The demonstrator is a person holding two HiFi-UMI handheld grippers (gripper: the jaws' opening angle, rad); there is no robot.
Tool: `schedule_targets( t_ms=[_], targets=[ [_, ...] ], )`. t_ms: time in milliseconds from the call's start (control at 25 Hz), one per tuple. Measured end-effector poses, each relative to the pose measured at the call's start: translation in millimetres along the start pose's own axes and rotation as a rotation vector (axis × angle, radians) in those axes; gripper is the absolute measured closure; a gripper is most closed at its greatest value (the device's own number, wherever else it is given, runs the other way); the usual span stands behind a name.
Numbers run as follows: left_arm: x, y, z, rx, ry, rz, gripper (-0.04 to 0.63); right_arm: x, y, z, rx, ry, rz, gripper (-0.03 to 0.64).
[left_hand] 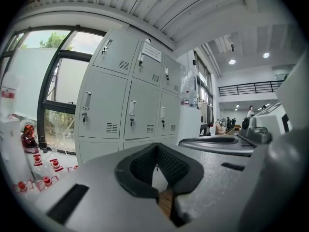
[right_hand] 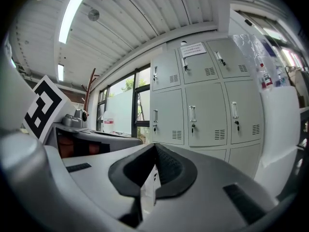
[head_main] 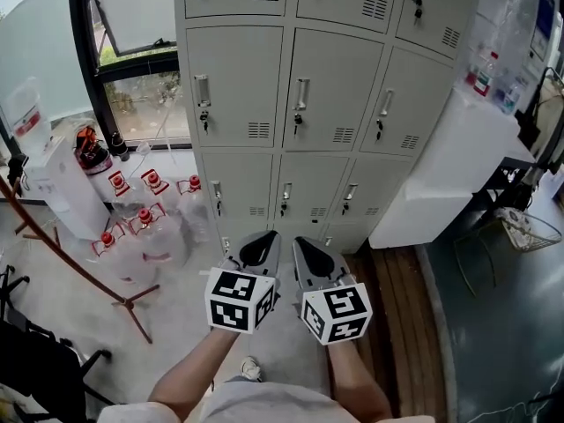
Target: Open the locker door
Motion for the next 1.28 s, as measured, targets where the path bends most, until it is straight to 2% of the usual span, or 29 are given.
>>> schedule_targets(
  t_ms=[360,920,1280],
  targets=[
    [-66,-5,-24,-0.001,-0.046,0.001,0.589,-12,8,-67,0.012,-0.031,0.003,0.615],
    [-94,-1,-69,0.009,-0.088,-0.015,0.589,11,26,-112,0.054,-0.050,0.015,0.615],
    [-123,7,-120,0.015,-0.056,-0.029,0.589,48,44,-161,0.078,-0.021,0.025,0.615]
  ],
)
Point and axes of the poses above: the fingertips, and each gripper's own axes: z backward along the fingers, x to its right, y out of its top, the point moved 3 cm from there along z, backward along the fingers, and after that the axes turned 12 degrees about -z, right-handed, at the moved point
